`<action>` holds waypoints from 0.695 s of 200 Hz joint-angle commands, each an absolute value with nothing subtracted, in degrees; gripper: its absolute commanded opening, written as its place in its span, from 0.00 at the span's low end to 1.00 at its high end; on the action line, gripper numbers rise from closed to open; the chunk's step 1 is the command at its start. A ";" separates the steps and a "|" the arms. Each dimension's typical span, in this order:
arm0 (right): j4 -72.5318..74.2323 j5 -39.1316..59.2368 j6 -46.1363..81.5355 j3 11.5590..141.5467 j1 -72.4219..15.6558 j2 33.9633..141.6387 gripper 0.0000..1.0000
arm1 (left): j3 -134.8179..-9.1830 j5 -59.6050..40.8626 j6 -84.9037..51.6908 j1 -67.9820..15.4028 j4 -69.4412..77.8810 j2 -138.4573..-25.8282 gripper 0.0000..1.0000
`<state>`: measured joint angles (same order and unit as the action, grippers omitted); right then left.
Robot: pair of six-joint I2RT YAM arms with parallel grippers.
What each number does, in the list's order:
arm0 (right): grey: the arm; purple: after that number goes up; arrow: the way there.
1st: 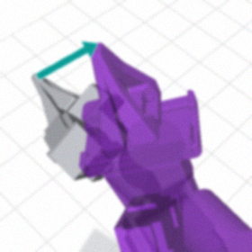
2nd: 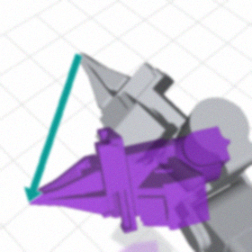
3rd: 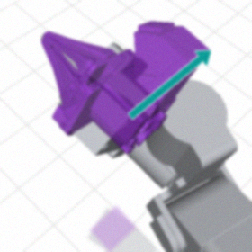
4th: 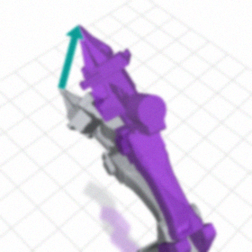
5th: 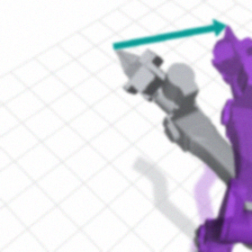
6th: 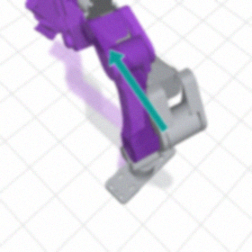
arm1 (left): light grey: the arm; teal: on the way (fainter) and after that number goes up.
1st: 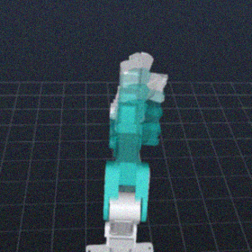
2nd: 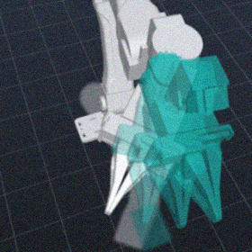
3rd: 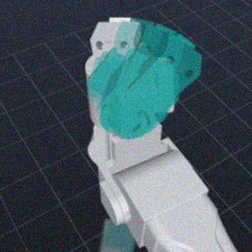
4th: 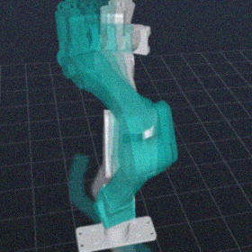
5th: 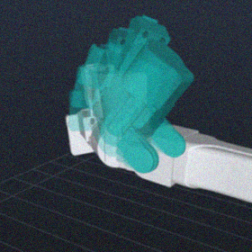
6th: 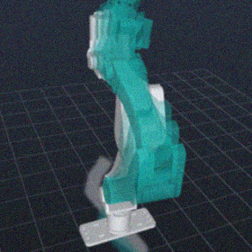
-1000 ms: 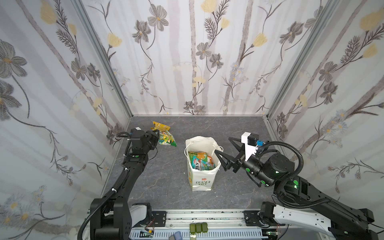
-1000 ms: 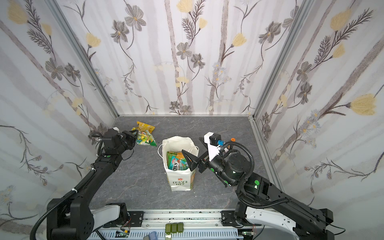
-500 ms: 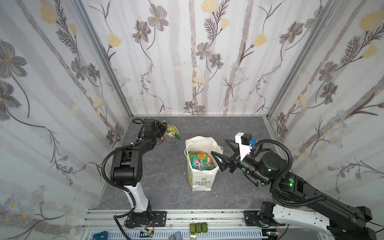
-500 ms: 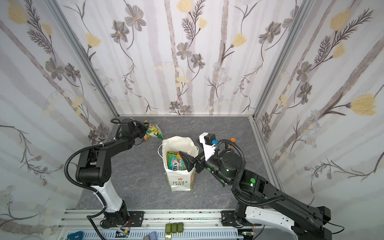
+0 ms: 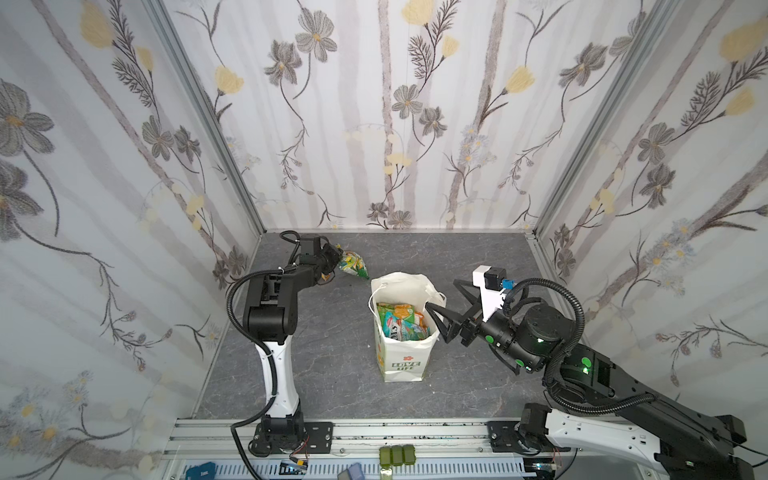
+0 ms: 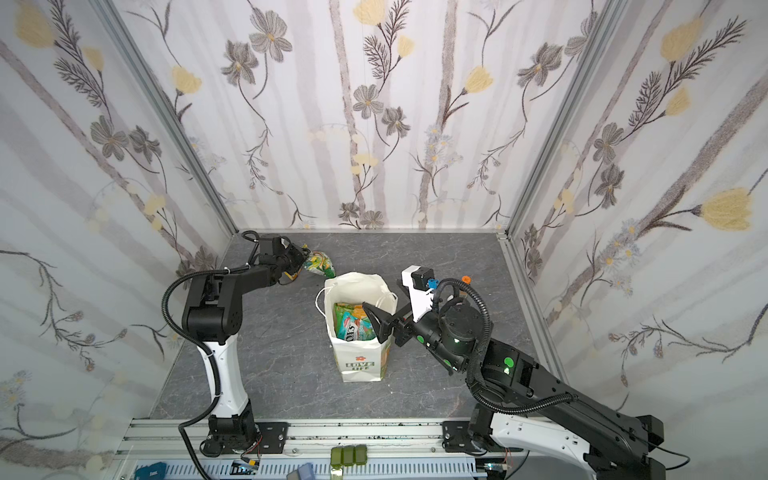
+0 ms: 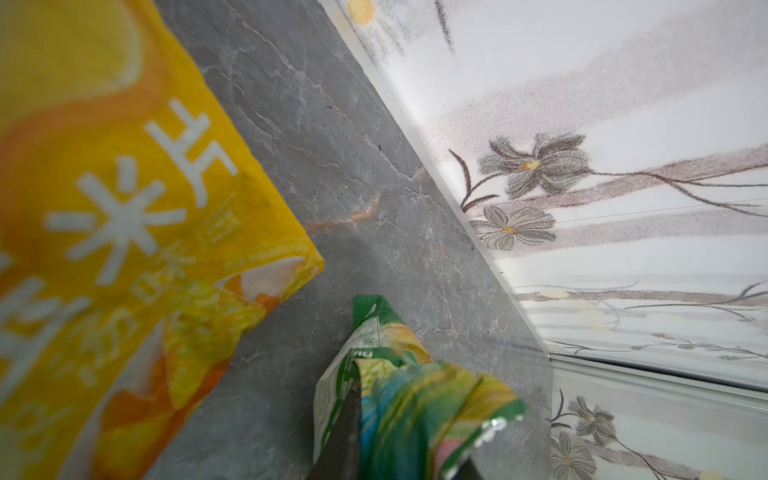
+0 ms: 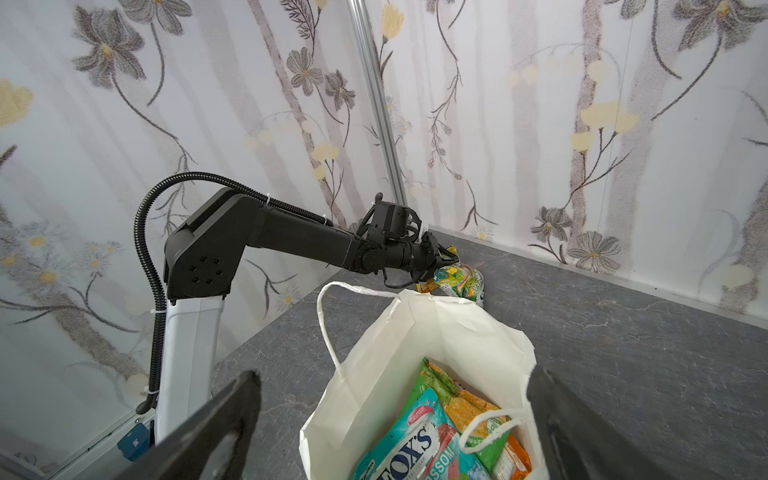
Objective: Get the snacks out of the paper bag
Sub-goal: 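Carry the green packet beside the yellow packet with the left gripper and drop it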
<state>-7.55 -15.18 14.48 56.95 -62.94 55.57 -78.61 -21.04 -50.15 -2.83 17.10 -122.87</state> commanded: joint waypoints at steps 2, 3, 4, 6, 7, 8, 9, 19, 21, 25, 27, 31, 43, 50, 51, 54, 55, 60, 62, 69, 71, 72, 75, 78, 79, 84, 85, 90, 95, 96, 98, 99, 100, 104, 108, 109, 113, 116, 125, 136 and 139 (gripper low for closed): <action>-7.36 -15.57 14.59 57.04 -62.93 55.81 1.00 | -80.36 -20.52 -46.62 -2.82 13.52 -123.44 0.31; -7.37 -15.56 14.59 57.04 -62.89 55.81 0.99 | -80.43 -20.54 -46.56 -2.82 13.35 -123.51 0.32; -7.42 -15.56 14.59 57.00 -62.91 55.81 0.99 | -80.47 -20.51 -46.48 -2.81 13.22 -123.54 0.32; -7.46 -15.60 14.59 57.01 -62.92 55.77 1.00 | -80.67 -20.53 -46.36 -2.81 12.84 -123.57 0.33; -7.42 -15.62 14.63 57.02 -62.93 55.79 1.00 | -80.72 -20.55 -46.29 -2.81 12.79 -123.57 0.33; -7.45 -15.63 14.61 57.03 -62.88 55.80 1.00 | -80.79 -20.60 -46.22 -2.81 12.72 -123.57 0.33; -7.50 -15.64 14.64 57.04 -62.86 55.81 1.00 | -80.91 -20.58 -46.18 -2.81 12.60 -123.57 0.34; -7.89 -15.73 14.61 57.11 -62.91 55.72 0.99 | -81.42 -20.51 -45.42 -2.86 11.74 -123.45 0.38; -7.97 -15.75 14.59 57.12 -62.86 55.72 1.00 | -81.55 -20.49 -45.26 -2.82 11.44 -123.48 0.39; -8.13 -15.82 14.59 57.19 -62.84 55.72 0.99 | -81.76 -20.47 -44.91 -2.81 11.20 -123.40 0.41; -8.25 -15.82 14.63 57.21 -62.80 55.68 1.00 | -81.74 -20.41 -44.80 -2.86 11.06 -123.33 0.43; -8.40 -15.90 14.61 57.22 -62.78 55.64 1.00 | -81.90 -20.27 -44.62 -2.86 10.72 -123.27 0.46; -8.70 -15.99 14.68 57.17 -62.75 55.46 1.00 | -82.16 -20.33 -44.30 -2.94 10.32 -123.09 0.56; -8.70 -16.04 14.76 57.22 -62.80 55.27 1.00 | -82.34 -20.42 -44.00 -2.90 9.92 -122.96 0.62; -8.74 -16.06 14.76 57.22 -62.73 55.28 1.00 | -82.39 -20.36 -43.93 -2.90 9.88 -122.96 0.62; -8.75 -15.96 14.81 57.22 -62.75 55.24 1.00 | -82.48 -20.32 -43.75 -2.98 9.60 -122.89 0.64; -8.77 -15.98 14.83 57.22 -62.75 55.22 1.00 | -82.46 -20.31 -43.67 -2.98 9.59 -122.88 0.64; -8.84 -16.03 14.90 57.21 -62.76 55.13 1.00 | -82.73 -20.01 -43.18 -3.00 8.87 -122.70 0.67; -8.85 -16.01 14.93 57.22 -62.78 55.11 1.00 | -82.78 -19.88 -42.99 -2.99 8.63 -122.68 0.67; -8.99 -15.99 15.05 57.22 -62.84 55.02 1.00 | -82.88 -19.44 -42.04 -3.07 7.64 -122.35 0.70; -8.99 -15.95 15.10 57.26 -62.82 55.02 1.00 | -82.88 -19.32 -41.78 -3.03 7.29 -122.24 0.70; -9.02 -15.97 15.15 57.28 -62.83 55.02 1.00 | -82.88 -19.24 -41.72 -3.01 7.16 -122.20 0.71; -9.13 -15.91 15.20 57.30 -62.65 54.95 1.00 | -82.88 -19.03 -41.26 -3.14 6.66 -122.01 0.71; -9.14 -15.91 15.33 57.30 -62.70 54.88 1.00 | -82.88 -18.82 -40.89 -3.16 6.19 -121.93 0.72; -9.14 -15.86 15.31 57.30 -62.73 54.86 1.00 | -82.88 -18.77 -40.75 -3.16 6.04 -121.87 0.72; -9.27 -15.82 15.44 57.30 -62.79 54.76 0.99 | -84.46 -18.52 -40.13 -3.25 5.31 -121.60 0.73; -9.34 -15.78 15.46 57.30 -62.81 54.67 1.00 | -84.64 -18.44 -40.02 -3.25 5.16 -121.58 0.74; -9.44 -15.81 15.60 57.26 -62.75 54.59 1.00 | -85.03 -18.37 -39.40 -3.25 4.58 -121.35 0.75; -9.57 -15.74 15.72 57.22 -62.76 54.42 1.00 | -85.24 -18.34 -38.98 -3.26 4.20 -121.12 0.75; -9.58 -15.78 15.73 57.22 -62.76 54.41 1.00 | -85.29 -18.36 -38.87 -3.30 4.17 -121.03 0.76; -9.58 -15.81 15.77 57.22 -62.76 54.41 1.00 | -85.33 -18.37 -38.68 -3.33 4.05 -120.92 0.76; -9.67 -15.82 15.80 57.22 -62.75 54.36 1.00 | -85.34 -18.37 -38.59 -3.34 4.05 -120.88 0.76; -9.71 -15.82 15.81 57.22 -62.75 54.34 1.00 | -85.34 -18.37 -38.54 -3.34 4.05 -120.82 0.76; -9.74 -15.78 15.86 57.17 -62.67 54.25 1.00 | -85.40 -18.39 -38.23 -3.34 4.04 -120.57 0.77; -9.86 -15.85 15.91 57.14 -62.67 54.16 1.00 | -85.47 -18.45 -37.81 -3.38 4.09 -120.37 0.77; -9.85 -15.83 15.91 57.13 -62.71 54.15 1.00 | -85.49 -18.41 -37.67 -3.45 4.02 -120.30 0.77; -9.84 -15.83 15.98 57.13 -62.75 54.10 0.99 | -85.59 -18.31 -37.13 -3.50 3.73 -120.12 0.78; -9.92 -15.80 16.04 57.13 -62.73 54.06 0.99 | -85.81 -18.10 -36.57 -3.58 3.32 -120.00 0.78; -10.06 -15.65 16.17 57.26 -62.77 53.97 1.00 | -87.01 -17.02 -34.45 -3.90 0.98 -119.69 0.80; -10.18 -15.32 16.30 57.44 -62.77 53.89 0.99 | -89.41 -14.96 -30.89 -4.51 -3.44 -119.78 0.82; -10.24 -15.30 16.34 57.44 -62.76 53.88 0.99 | -90.11 -14.45 -29.56 -4.75 -4.39 -119.84 0.82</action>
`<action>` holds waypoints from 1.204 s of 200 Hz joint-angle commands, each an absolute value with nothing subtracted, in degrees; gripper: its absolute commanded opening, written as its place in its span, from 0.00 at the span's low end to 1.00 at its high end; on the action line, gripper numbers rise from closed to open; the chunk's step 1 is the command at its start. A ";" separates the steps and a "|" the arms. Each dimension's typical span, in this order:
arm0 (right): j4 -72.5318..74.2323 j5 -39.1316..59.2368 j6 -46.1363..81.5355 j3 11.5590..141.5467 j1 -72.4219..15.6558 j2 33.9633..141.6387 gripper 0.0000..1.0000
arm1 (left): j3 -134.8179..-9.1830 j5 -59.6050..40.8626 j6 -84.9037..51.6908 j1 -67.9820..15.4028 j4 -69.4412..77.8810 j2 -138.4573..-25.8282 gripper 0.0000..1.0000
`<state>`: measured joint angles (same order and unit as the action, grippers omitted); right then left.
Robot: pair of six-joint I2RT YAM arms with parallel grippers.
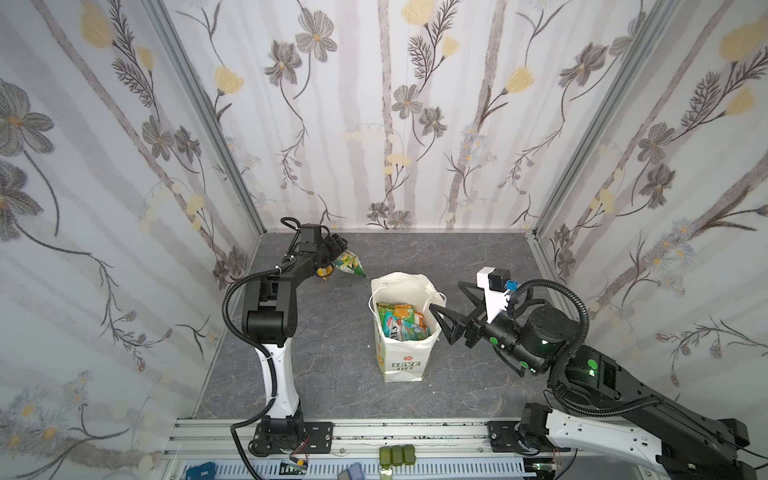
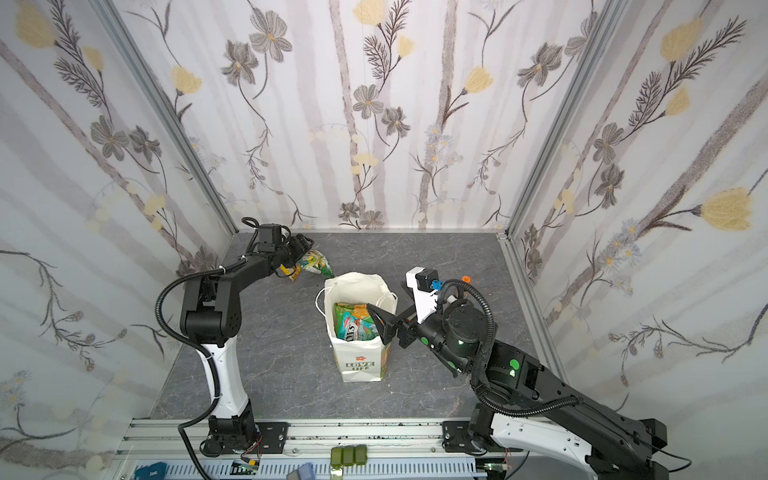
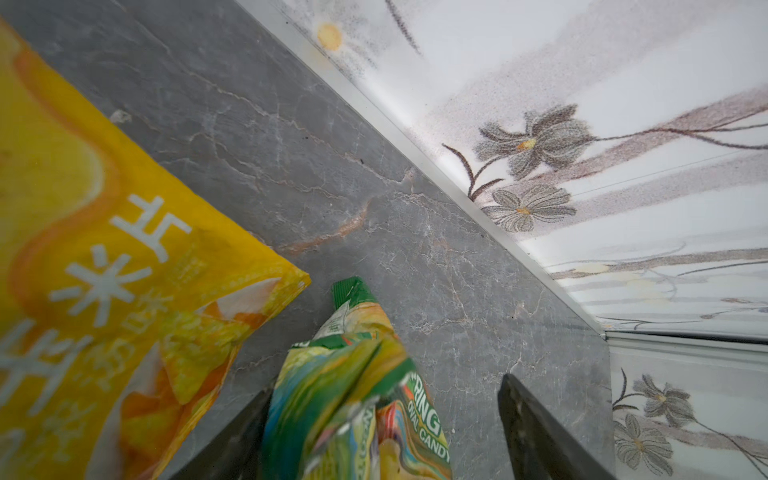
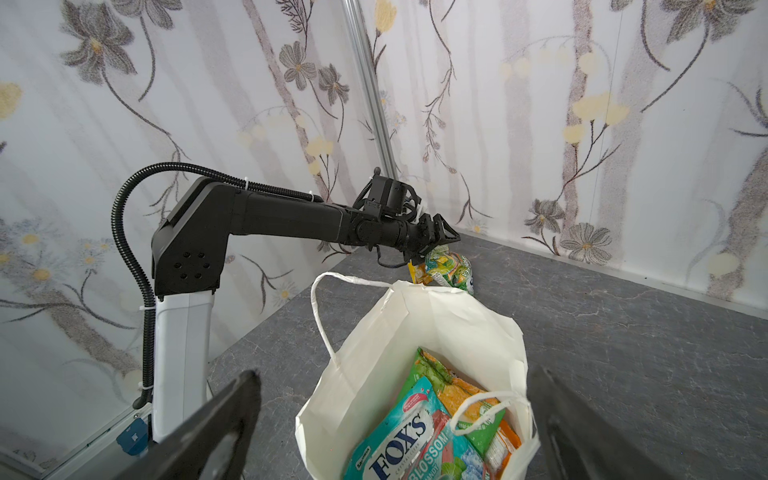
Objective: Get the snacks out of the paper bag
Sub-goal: 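Carry the green packet beside the yellow packet with the left gripper and drop it, then lower the right gripper into the bag while the left gripper moves back near the bag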
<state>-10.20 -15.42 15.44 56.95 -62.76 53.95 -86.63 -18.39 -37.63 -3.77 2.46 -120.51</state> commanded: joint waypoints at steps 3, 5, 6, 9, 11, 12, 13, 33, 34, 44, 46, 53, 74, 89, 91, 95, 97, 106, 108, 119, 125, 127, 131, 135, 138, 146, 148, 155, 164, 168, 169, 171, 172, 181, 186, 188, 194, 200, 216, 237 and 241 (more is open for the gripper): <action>-10.26 -15.23 16.36 57.48 -62.78 53.88 0.99 | -90.78 -14.06 -28.64 -4.93 -5.66 -119.88 0.83; -10.25 -15.21 16.35 57.48 -62.80 53.88 0.99 | -91.21 -13.71 -27.48 -5.10 -6.34 -119.88 0.83; -10.25 -15.21 16.35 57.48 -62.78 53.92 0.99 | -91.44 -13.58 -27.10 -5.19 -6.51 -119.93 0.83; -10.26 -15.14 16.42 57.48 -62.76 53.88 1.00 | -92.14 -13.16 -25.91 -5.41 -7.61 -119.95 0.84; -10.27 -15.16 16.43 57.48 -62.75 53.88 0.99 | -92.53 -12.89 -25.22 -5.66 -8.23 -119.97 0.84; -10.28 -15.16 16.43 57.48 -62.75 53.88 1.00 | -92.76 -12.77 -24.87 -5.77 -8.51 -119.92 0.84; -10.33 -15.14 16.43 57.48 -62.75 53.88 1.00 | -92.92 -12.63 -24.70 -5.83 -8.83 -119.95 0.84; -10.52 -15.12 16.44 57.48 -62.77 53.78 1.00 | -95.86 -9.88 -19.03 -7.15 -12.69 -119.70 0.86; -10.49 -15.12 16.44 57.48 -62.72 53.78 1.00 | -96.01 -9.73 -18.88 -7.22 -12.89 -119.66 0.86; -10.54 -15.06 16.49 57.54 -62.75 53.79 1.00 | -97.25 -8.75 -17.41 -7.62 -14.49 -119.51 0.86; -10.54 -14.97 16.52 57.56 -62.75 53.79 1.00 | -97.46 -8.54 -17.16 -7.64 -14.83 -119.42 0.86; -10.55 -14.94 16.52 57.65 -62.73 53.87 1.00 | -98.17 -8.00 -16.60 -7.73 -15.55 -119.12 0.86; -10.80 -14.92 16.70 57.81 -62.80 53.96 1.00 | -99.22 -7.16 -15.57 -7.82 -17.03 -117.28 0.87; -11.32 -14.94 17.58 58.16 -62.62 54.43 1.00 | -99.10 -7.12 -15.21 -7.91 -17.59 -115.05 0.87; -11.47 -14.94 17.80 58.29 -62.59 54.52 1.00 | -99.02 -7.19 -15.27 -7.91 -17.69 -114.61 0.87; -11.88 -14.82 18.31 58.52 -62.47 54.80 1.00 | -98.82 -7.35 -15.42 -7.99 -17.85 -113.79 0.87; -12.18 -14.69 18.57 58.71 -62.35 55.01 1.00 | -98.69 -7.49 -15.50 -8.04 -17.91 -113.30 0.87; -13.62 -14.11 19.96 59.77 -61.61 56.05 1.00 | -97.70 -8.34 -16.00 -8.24 -17.73 -111.05 0.88; -14.06 -13.96 20.30 60.05 -61.43 56.31 1.00 | -97.46 -8.50 -16.17 -8.30 -17.62 -110.45 0.88; -16.23 -12.80 22.15 61.58 -60.35 57.82 1.00 | -95.32 -9.77 -17.16 -8.73 -16.70 -107.09 0.88; -17.40 -12.18 22.97 62.44 -59.81 58.71 1.00 | -94.01 -10.66 -17.67 -8.86 -16.18 -105.12 0.88; -17.84 -11.97 23.23 62.76 -59.60 58.93 1.00 | -93.51 -10.88 -17.73 -9.05 -15.89 -104.35 0.88; -18.53 -11.54 23.72 63.33 -59.20 59.53 1.00 | -92.78 -11.31 -18.10 -9.28 -15.63 -102.95 0.89; -19.33 -11.16 24.21 63.88 -58.88 60.01 0.99 | -91.70 -11.69 -18.39 -9.51 -15.23 -101.52 0.89; -19.86 -10.90 24.53 64.30 -58.58 60.38 1.00 | -91.03 -12.00 -18.51 -9.69 -15.16 -100.44 0.89; -21.15 -10.07 25.43 65.26 -57.96 61.33 1.00 | -89.17 -12.75 -18.80 -10.23 -14.79 -97.43 0.89; -21.52 -9.81 25.63 65.53 -57.73 61.52 0.99 | -88.61 -12.97 -18.81 -10.45 -14.75 -96.63 0.89; -22.73 -8.87 26.36 66.32 -57.09 62.28 0.99 | -86.52 -13.74 -18.57 -11.00 -13.99 -93.95 0.89; -23.96 -7.51 26.99 67.23 -56.44 63.05 1.00 | -84.02 -14.76 -18.36 -11.65 -13.63 -90.49 0.89; -24.49 -6.87 27.15 67.58 -56.02 63.39 0.99 | -82.95 -15.04 -18.29 -11.99 -13.71 -88.98 0.89; -24.64 -6.69 27.20 67.67 -55.96 63.42 0.99 | -82.39 -15.12 -18.28 -12.06 -13.80 -88.57 0.89; -24.90 -6.33 27.30 67.85 -55.87 63.62 0.99 | -81.70 -15.23 -18.22 -12.18 -13.84 -87.86 0.89; -25.06 -6.15 27.32 67.94 -55.80 63.67 0.99 | -81.41 -15.26 -18.16 -12.24 -13.86 -87.52 0.89; -26.25 -4.58 27.42 68.68 -55.19 64.58 0.99 | -79.22 -15.92 -17.81 -12.98 -14.29 -84.18 0.89; -26.93 -3.84 27.42 69.21 -54.87 65.10 0.98 | -78.22 -16.24 -17.60 -13.35 -14.86 -82.44 0.89; -27.19 -3.58 27.42 69.38 -54.61 65.30 0.98 | -77.83 -16.36 -17.54 -13.60 -15.12 -81.67 0.89; -28.03 -2.90 27.42 69.92 -54.31 65.98 0.97 | -76.71 -16.60 -17.21 -14.16 -15.83 -79.48 0.89; -29.01 -2.27 27.37 70.65 -53.90 66.77 0.96 | -75.68 -16.83 -16.74 -14.74 -16.68 -77.36 0.89; -31.54 -1.04 27.14 72.60 -53.09 69.10 0.93 | -73.20 -16.89 -15.21 -16.80 -18.47 -71.76 0.89; -34.04 1.11 26.80 75.10 -52.07 72.35 0.89 | -71.44 -18.05 -13.53 -18.94 -21.49 -65.07 0.94; -34.46 1.52 26.72 75.52 -52.01 73.05 0.88 | -71.21 -18.24 -13.18 -19.44 -21.99 -63.79 0.95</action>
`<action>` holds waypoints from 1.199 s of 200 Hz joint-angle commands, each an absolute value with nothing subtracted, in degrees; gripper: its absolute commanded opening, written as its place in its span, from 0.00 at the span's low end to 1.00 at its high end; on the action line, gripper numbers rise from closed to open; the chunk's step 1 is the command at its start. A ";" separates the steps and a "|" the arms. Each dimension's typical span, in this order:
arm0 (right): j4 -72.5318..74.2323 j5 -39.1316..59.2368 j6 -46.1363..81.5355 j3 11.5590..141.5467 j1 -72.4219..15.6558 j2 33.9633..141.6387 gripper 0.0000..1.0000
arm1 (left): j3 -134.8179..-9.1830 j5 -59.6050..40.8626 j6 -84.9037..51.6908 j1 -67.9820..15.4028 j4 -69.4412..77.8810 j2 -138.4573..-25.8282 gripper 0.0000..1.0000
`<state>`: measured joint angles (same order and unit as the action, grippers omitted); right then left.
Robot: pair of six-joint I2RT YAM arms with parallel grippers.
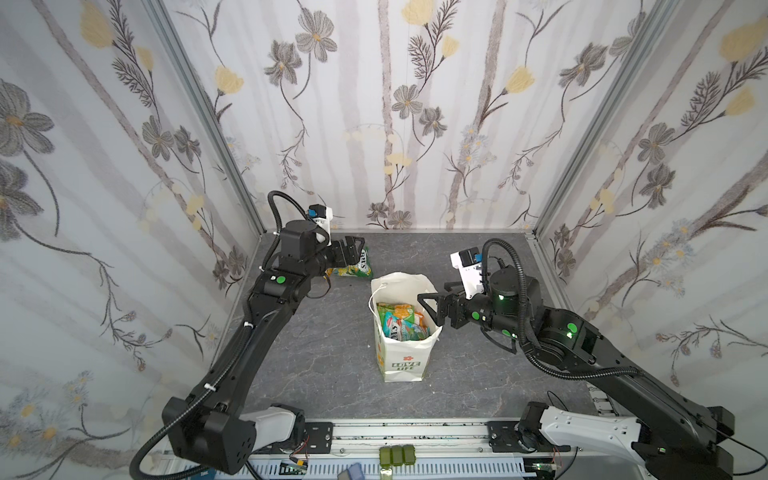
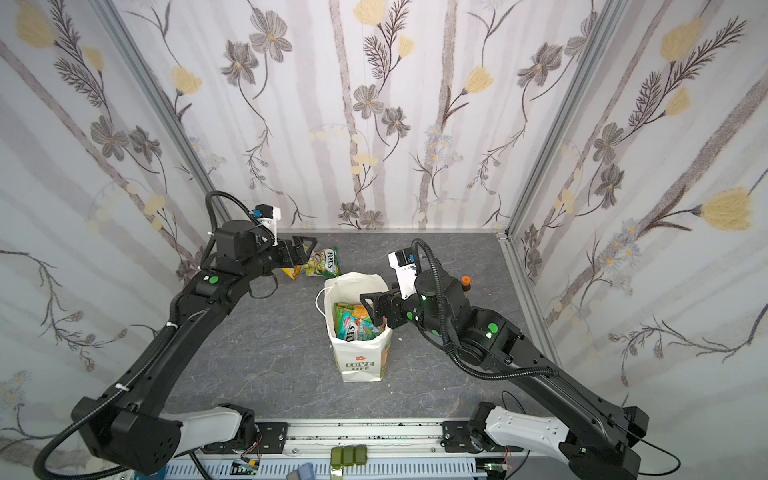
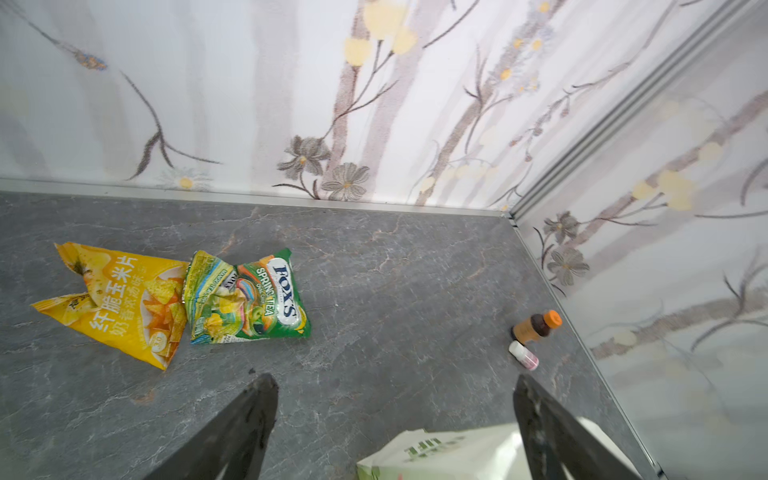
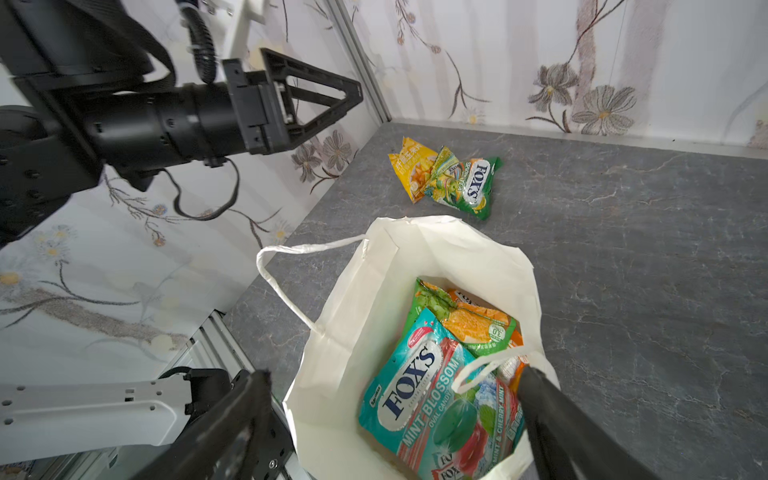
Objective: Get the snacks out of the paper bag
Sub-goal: 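Lower the right gripper into the bag while the left gripper moves back near the bag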
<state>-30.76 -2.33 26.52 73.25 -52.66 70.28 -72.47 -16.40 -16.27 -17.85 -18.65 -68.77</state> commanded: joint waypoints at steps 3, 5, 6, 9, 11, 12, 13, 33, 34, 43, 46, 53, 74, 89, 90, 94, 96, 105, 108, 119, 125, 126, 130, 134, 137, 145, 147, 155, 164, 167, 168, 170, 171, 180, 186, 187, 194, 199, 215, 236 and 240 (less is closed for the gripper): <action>-34.70 1.82 26.64 75.90 -51.92 73.52 0.87 | -71.05 -18.54 -12.88 -19.78 -22.48 -62.97 0.96; -34.93 2.12 26.63 76.15 -51.78 73.84 0.87 | -70.96 -18.61 -12.67 -20.02 -22.82 -62.61 0.97; -35.04 2.25 26.59 76.22 -51.78 74.01 0.86 | -70.90 -18.62 -12.57 -20.07 -23.01 -62.24 0.97; -35.30 2.56 26.55 76.59 -51.69 74.47 0.86 | -70.78 -18.79 -12.27 -20.45 -23.59 -61.48 0.98; -35.43 2.86 26.48 76.76 -51.68 74.80 0.85 | -70.76 -18.85 -12.03 -20.67 -24.07 -60.96 0.99; -35.56 3.01 26.42 76.92 -51.68 74.97 0.85 | -70.76 -18.87 -11.91 -20.84 -24.29 -60.72 0.99; -35.62 3.13 26.40 77.00 -51.64 75.15 0.85 | -70.80 -18.88 -11.80 -20.92 -24.41 -60.46 1.00; -37.03 5.26 25.80 78.94 -51.50 78.16 0.81 | -70.92 -20.27 -9.32 -23.61 -28.90 -56.62 1.00; -37.10 5.31 25.78 79.02 -51.55 78.37 0.80 | -70.97 -20.33 -9.23 -23.76 -28.99 -56.43 1.00; -37.50 6.07 25.66 79.72 -51.53 79.56 0.79 | -71.25 -20.99 -8.44 -24.92 -30.79 -55.15 1.00; -37.60 6.23 25.54 79.94 -51.51 79.93 0.78 | -71.40 -21.38 -8.23 -25.20 -31.45 -54.78 1.00; -37.93 6.65 25.49 80.50 -51.58 80.89 0.76 | -71.77 -22.17 -7.71 -26.07 -32.83 -54.06 1.00; -38.80 8.12 25.23 82.30 -51.44 83.53 0.72 | -73.04 -23.69 -5.75 -29.05 -36.77 -52.35 1.00; -39.45 8.68 25.22 83.27 -51.53 85.23 0.68 | -74.01 -24.32 -3.79 -31.32 -39.45 -51.42 1.00; -39.50 8.78 25.22 83.38 -51.52 85.33 0.68 | -74.05 -24.33 -3.65 -31.48 -39.63 -51.38 1.00; -39.75 8.99 25.21 83.63 -51.50 85.77 0.67 | -74.36 -24.54 -3.00 -32.05 -40.42 -51.22 1.00; -39.82 9.08 25.22 83.77 -51.53 85.95 0.67 | -74.58 -24.53 -2.77 -32.38 -40.80 -51.10 1.00; -40.29 9.35 25.22 84.30 -51.51 86.81 0.66 | -75.56 -24.41 -1.63 -33.65 -43.06 -50.91 1.00; -40.47 9.41 25.21 84.49 -51.55 87.10 0.65 | -75.96 -24.42 -1.26 -34.06 -43.78 -50.95 1.00; -41.13 9.66 25.22 85.04 -51.64 88.22 0.64 | -77.17 -24.61 0.24 -35.40 -46.39 -50.98 1.00; -41.37 9.74 25.22 85.31 -51.61 88.84 0.63 | -77.82 -24.41 1.02 -36.19 -47.81 -50.92 1.00; -41.38 9.75 25.22 85.41 -51.60 88.89 0.62 | -77.93 -24.33 1.13 -36.29 -48.03 -50.90 1.00; -41.56 9.76 25.22 85.47 -51.66 89.29 0.62 | -78.31 -23.93 1.54 -36.68 -48.90 -50.91 1.00; -41.75 9.92 25.18 85.66 -51.67 89.67 0.62 | -78.67 -23.76 1.94 -37.04 -49.73 -50.93 1.00; -41.88 9.89 25.16 85.80 -51.68 89.96 0.62 | -78.89 -23.58 2.32 -37.37 -50.35 -50.96 1.00; -42.16 9.86 25.01 86.02 -51.68 90.60 0.61 | -79.39 -23.05 2.98 -37.94 -51.65 -50.95 1.00; -42.25 9.87 24.97 86.04 -51.68 90.72 0.61 | -79.57 -22.92 3.10 -38.03 -51.94 -50.90 1.00; -42.55 9.68 24.81 86.22 -51.75 91.07 0.61 | -80.08 -22.44 3.56 -38.48 -53.11 -50.93 1.00; -42.54 9.54 24.71 86.22 -51.77 91.14 0.60 | -80.66 -22.02 3.98 -38.82 -54.14 -51.05 1.00; -42.54 9.43 24.65 86.29 -51.72 92.38 0.60 | -80.80 -21.86 4.04 -38.91 -54.45 -51.06 1.00; -42.54 9.42 24.63 86.34 -51.70 92.64 0.59 | -80.92 -21.83 4.08 -38.92 -54.51 -51.06 1.00; -42.67 9.36 24.64 86.36 -51.82 92.92 0.59 | -81.01 -21.69 4.21 -39.04 -54.72 -51.06 1.00; -42.65 9.34 24.62 86.38 -51.84 93.04 0.59 | -81.06 -21.61 4.21 -39.03 -54.78 -51.06 1.00; -42.86 9.02 24.53 86.65 -52.01 93.92 0.58 | -81.75 -20.97 4.47 -39.13 -55.55 -50.98 1.00; -42.89 8.71 24.44 86.79 -52.11 94.49 0.58 | -82.14 -20.53 4.71 -39.20 -56.01 -50.95 1.00; -42.93 8.66 24.44 86.81 -52.12 94.53 0.58 | -82.20 -20.41 4.73 -39.20 -56.09 -50.92 1.00; -43.26 8.08 24.28 87.04 -52.25 95.29 0.57 | -82.51 -19.78 4.75 -39.24 -56.37 -50.91 1.00; -43.54 7.75 24.13 87.26 -52.26 95.88 0.56 | -82.53 -19.33 5.00 -39.19 -56.51 -50.75 1.00; -44.56 7.50 23.70 88.14 -52.38 97.96 0.53 | -82.10 -17.89 5.27 -39.23 -56.43 -50.28 1.00; -45.04 6.96 23.12 88.65 -52.86 100.31 0.52 | -80.91 -17.00 5.45 -39.20 -56.35 -49.82 1.00; -45.08 6.93 23.03 88.60 -52.98 100.70 0.52 | -80.70 -16.78 5.46 -39.20 -56.38 -49.79 1.00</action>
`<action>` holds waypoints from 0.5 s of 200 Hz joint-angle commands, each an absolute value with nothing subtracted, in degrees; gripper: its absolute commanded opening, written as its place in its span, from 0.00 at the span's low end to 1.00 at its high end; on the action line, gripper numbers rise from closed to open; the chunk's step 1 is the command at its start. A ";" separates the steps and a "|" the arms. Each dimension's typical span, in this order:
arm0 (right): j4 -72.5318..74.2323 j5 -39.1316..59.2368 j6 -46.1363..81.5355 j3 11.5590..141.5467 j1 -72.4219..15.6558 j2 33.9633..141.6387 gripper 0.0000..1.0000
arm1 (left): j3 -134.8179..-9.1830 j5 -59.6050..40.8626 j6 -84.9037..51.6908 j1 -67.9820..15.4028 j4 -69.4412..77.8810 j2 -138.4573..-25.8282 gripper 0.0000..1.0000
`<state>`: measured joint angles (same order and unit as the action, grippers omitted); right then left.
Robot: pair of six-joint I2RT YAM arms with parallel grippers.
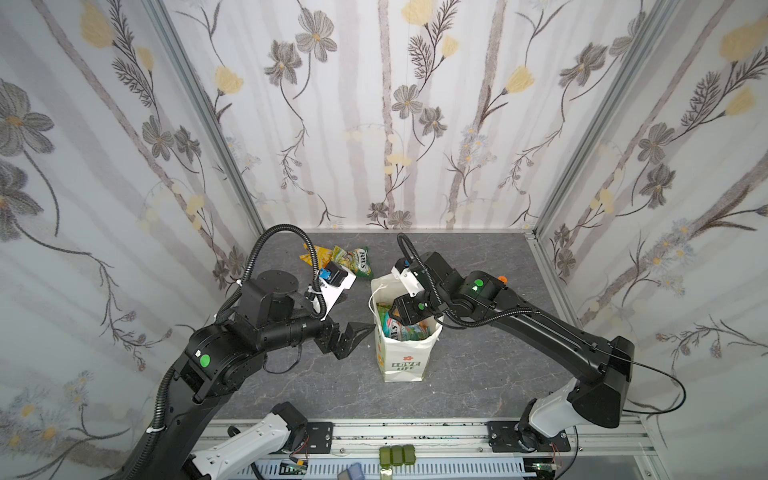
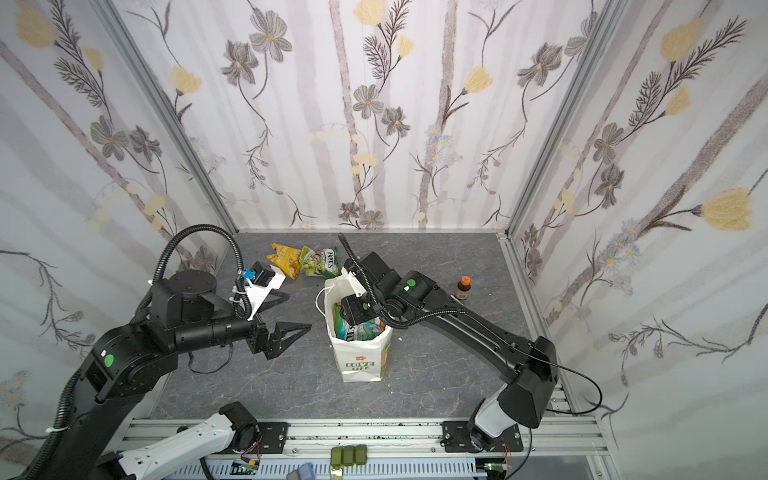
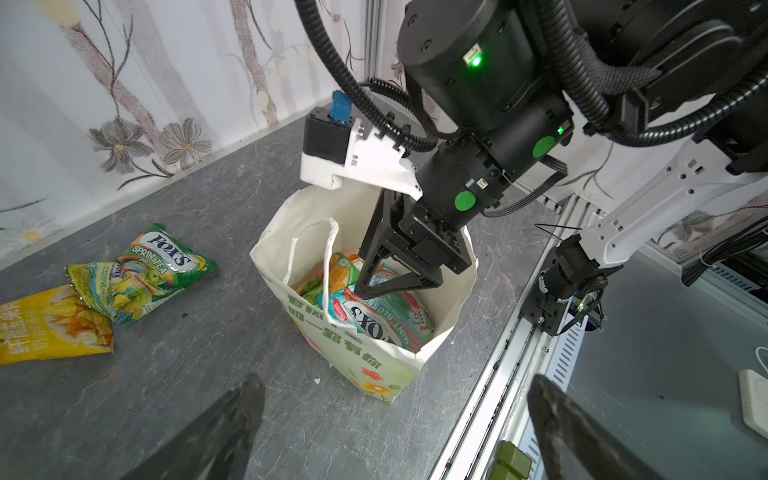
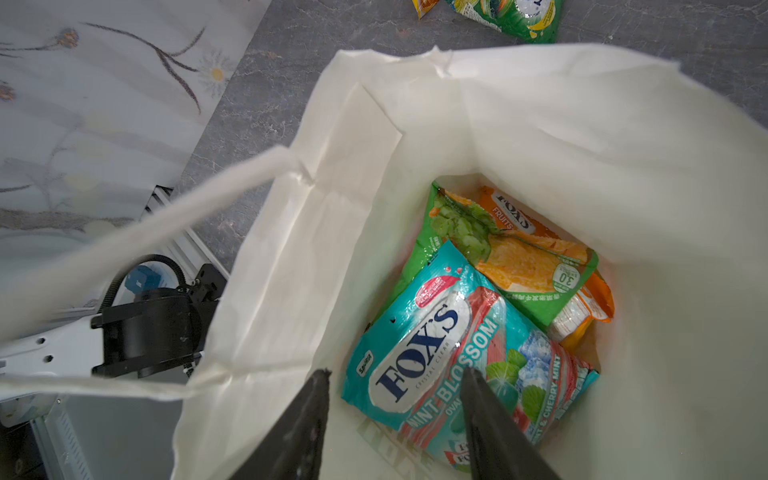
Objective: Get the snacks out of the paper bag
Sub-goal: 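Lower the right gripper into the bag while the left gripper moves back near the bag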
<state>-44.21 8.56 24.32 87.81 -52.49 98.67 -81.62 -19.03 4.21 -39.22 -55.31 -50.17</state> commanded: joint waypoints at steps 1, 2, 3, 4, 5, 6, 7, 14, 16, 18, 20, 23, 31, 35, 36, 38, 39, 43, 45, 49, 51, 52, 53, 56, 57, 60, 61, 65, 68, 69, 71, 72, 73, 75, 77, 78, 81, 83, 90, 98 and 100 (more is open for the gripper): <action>-45.04 6.94 23.03 88.60 -52.99 100.84 0.52 | -80.65 -16.69 5.54 -39.20 -56.36 -49.72 1.00; -45.02 6.94 22.98 88.59 -52.99 100.92 0.52 | -80.58 -16.70 5.58 -39.20 -56.35 -49.73 1.00; -45.05 6.90 22.96 88.59 -53.04 100.99 0.52 | -80.50 -16.65 5.56 -39.20 -56.34 -49.74 1.00; -45.03 6.92 22.95 88.59 -53.06 101.08 0.52 | -80.42 -16.59 5.55 -39.20 -56.38 -49.74 1.00; -45.01 6.93 22.95 88.59 -53.07 101.21 0.52 | -80.37 -16.47 5.59 -39.20 -56.36 -49.70 1.00; -45.01 6.94 22.90 88.59 -53.12 101.27 0.52 | -80.35 -16.41 5.61 -39.20 -56.39 -49.68 1.00; -45.00 6.94 22.87 88.59 -53.15 101.35 0.52 | -80.25 -16.33 5.66 -39.20 -56.37 -49.62 1.00; -45.01 6.86 22.81 88.66 -53.35 101.87 0.52 | -79.92 -16.03 5.65 -39.18 -56.38 -49.54 1.00; -45.05 6.81 22.77 88.68 -53.41 102.04 0.52 | -79.86 -15.92 5.70 -39.20 -56.35 -49.52 1.00; -45.03 6.78 22.77 88.68 -53.43 102.20 0.52 | -79.82 -15.84 5.71 -39.20 -56.34 -49.49 1.00; -45.01 6.77 22.76 88.68 -53.44 102.34 0.52 | -79.76 -15.72 5.78 -39.20 -56.34 -49.53 1.00; -45.00 6.77 22.76 88.68 -53.50 102.65 0.52 | -79.66 -15.60 5.76 -39.24 -56.34 -49.43 1.00; -45.00 6.77 22.64 88.68 -53.69 103.28 0.51 | -79.62 -15.40 5.80 -39.20 -56.29 -49.36 1.00; -45.00 6.77 22.67 88.68 -53.78 103.57 0.51 | -79.46 -15.46 5.73 -39.22 -56.25 -49.33 1.00; -45.00 6.77 22.67 88.68 -53.78 103.57 0.51 | -79.46 -15.47 5.72 -39.21 -56.25 -49.27 1.00; -45.02 6.77 22.68 88.68 -53.79 103.68 0.51 | -79.39 -15.42 5.76 -39.20 -56.21 -49.28 1.00; -45.01 6.77 22.63 88.68 -53.83 103.83 0.51 | -79.38 -15.45 5.78 -39.20 -56.23 -49.25 1.00; -45.00 6.77 22.60 88.68 -53.95 104.08 0.51 | -79.37 -15.39 5.79 -39.24 -56.10 -49.22 1.00; -45.00 6.77 22.59 88.68 -54.03 104.18 0.51 | -79.37 -15.38 5.75 -39.23 -56.08 -49.22 1.00; -45.06 6.67 22.54 88.60 -54.11 104.51 0.51 | -79.30 -15.36 5.73 -39.20 -56.01 -49.14 1.00; -45.02 6.65 22.51 88.60 -54.13 104.61 0.51 | -79.28 -15.38 5.74 -39.20 -55.99 -49.13 1.00; -45.01 6.67 22.51 88.59 -54.14 104.65 0.51 | -79.28 -15.38 5.77 -39.20 -55.90 -49.13 1.00; -44.96 6.67 22.50 88.59 -54.18 104.75 0.51 | -79.28 -15.42 5.74 -39.24 -55.86 -49.13 1.00; -44.93 6.68 22.49 88.59 -54.26 104.96 0.51 | -79.28 -15.46 5.76 -39.20 -55.89 -49.13 1.00; -44.92 6.68 22.49 88.59 -54.29 105.04 0.51 | -79.28 -15.42 5.78 -39.20 -55.85 -49.13 1.00; -44.97 6.53 22.50 88.60 -54.40 105.28 0.51 | -79.21 -15.46 5.75 -39.29 -55.82 -49.12 1.00; -45.04 6.55 22.50 88.60 -54.43 105.47 0.51 | -79.21 -15.47 5.73 -39.24 -55.81 -49.13 1.00; -44.97 6.59 22.45 88.59 -54.48 105.72 0.51 | -79.26 -15.41 5.79 -39.23 -55.81 -49.05 1.00; -44.93 6.59 22.42 88.59 -54.56 105.88 0.51 | -79.22 -15.45 5.72 -39.20 -55.81 -49.08 1.00; -44.92 6.59 22.41 88.59 -54.57 105.98 0.51 | -79.20 -15.42 5.72 -39.20 -55.81 -49.10 1.00; -44.91 6.57 22.41 88.59 -54.62 106.17 0.51 | -79.26 -15.39 5.74 -39.20 -55.81 -49.12 1.00; -44.91 6.58 22.41 88.64 -54.64 106.21 0.51 | -79.27 -15.39 5.77 -39.20 -55.81 -49.13 1.00; -44.96 6.59 22.41 88.62 -54.66 106.32 0.51 | -79.27 -15.34 5.78 -39.20 -55.81 -49.13 1.00; -44.92 6.55 22.41 88.62 -54.71 106.47 0.51 | -79.25 -15.37 5.75 -39.22 -55.81 -49.09 1.00; -44.94 6.51 22.41 88.60 -54.74 106.62 0.51 | -79.27 -15.38 5.72 -39.23 -55.81 -49.12 1.00; -44.92 6.51 22.41 88.60 -54.75 106.66 0.50 | -79.27 -15.38 5.72 -39.26 -55.81 -49.08 1.00; -44.96 6.50 22.41 88.59 -54.84 106.98 0.50 | -79.28 -15.38 5.72 -39.21 -55.81 -49.10 1.00; -44.92 6.46 22.37 88.59 -54.84 107.08 0.50 | -79.28 -15.38 5.78 -39.20 -55.81 -49.08 1.00; -44.84 6.42 22.41 88.55 -55.06 107.53 0.51 | -79.24 -15.38 5.75 -39.20 -55.81 -49.13 1.00; -44.67 6.33 22.32 88.44 -55.24 107.91 0.50 | -79.28 -15.37 5.67 -39.20 -55.74 -49.08 1.00; -44.65 6.33 22.32 88.42 -55.23 108.08 0.50 | -79.28 -15.38 5.68 -39.20 -55.73 -49.07 1.00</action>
